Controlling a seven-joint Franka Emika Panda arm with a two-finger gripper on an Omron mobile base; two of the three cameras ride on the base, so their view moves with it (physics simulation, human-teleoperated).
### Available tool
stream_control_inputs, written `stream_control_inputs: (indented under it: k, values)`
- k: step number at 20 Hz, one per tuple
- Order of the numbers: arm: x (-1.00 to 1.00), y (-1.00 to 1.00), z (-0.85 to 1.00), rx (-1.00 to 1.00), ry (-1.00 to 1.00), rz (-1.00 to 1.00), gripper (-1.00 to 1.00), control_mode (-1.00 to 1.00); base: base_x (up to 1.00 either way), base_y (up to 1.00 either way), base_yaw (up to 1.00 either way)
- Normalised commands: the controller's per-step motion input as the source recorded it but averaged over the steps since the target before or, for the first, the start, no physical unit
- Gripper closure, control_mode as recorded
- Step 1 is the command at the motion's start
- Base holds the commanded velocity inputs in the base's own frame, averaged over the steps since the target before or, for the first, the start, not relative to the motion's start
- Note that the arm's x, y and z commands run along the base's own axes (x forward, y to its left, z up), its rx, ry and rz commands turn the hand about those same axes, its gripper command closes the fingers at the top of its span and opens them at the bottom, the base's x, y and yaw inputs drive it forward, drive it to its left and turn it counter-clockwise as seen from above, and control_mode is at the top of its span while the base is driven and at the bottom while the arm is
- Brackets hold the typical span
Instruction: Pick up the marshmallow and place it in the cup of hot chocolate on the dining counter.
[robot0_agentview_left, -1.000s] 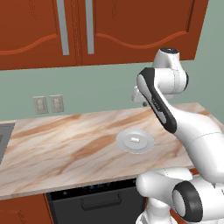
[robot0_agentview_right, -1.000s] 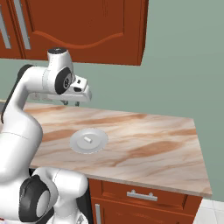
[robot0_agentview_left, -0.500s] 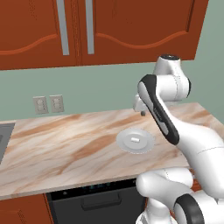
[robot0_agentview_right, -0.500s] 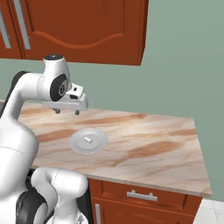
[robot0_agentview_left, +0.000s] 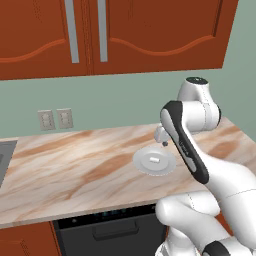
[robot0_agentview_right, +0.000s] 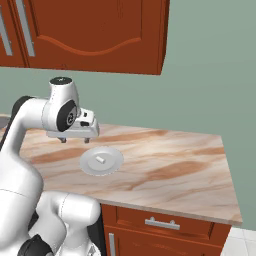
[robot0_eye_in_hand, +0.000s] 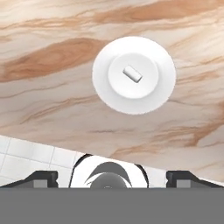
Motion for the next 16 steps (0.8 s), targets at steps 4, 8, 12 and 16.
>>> stream_control_inputs:
  k: [4, 8, 12, 16]
  values:
    - [0.00, 0.00, -0.32, 0.00, 0.00, 0.14, -1.00, -1.00, 0.00, 0.00, 0.00]
    - [0.00, -0.03, -0.30, 0.00, 0.00, 0.17, -1.00, -1.00, 0.00, 0.00, 0.00]
    - [0.03, -0.10, -0.31, 0.00, 0.00, 0.17, -1.00, -1.00, 0.00, 0.00, 0.00]
    - [0.12, -0.24, -0.27, 0.00, -0.17, 0.07, -1.00, -1.00, 0.00, 0.00, 0.00]
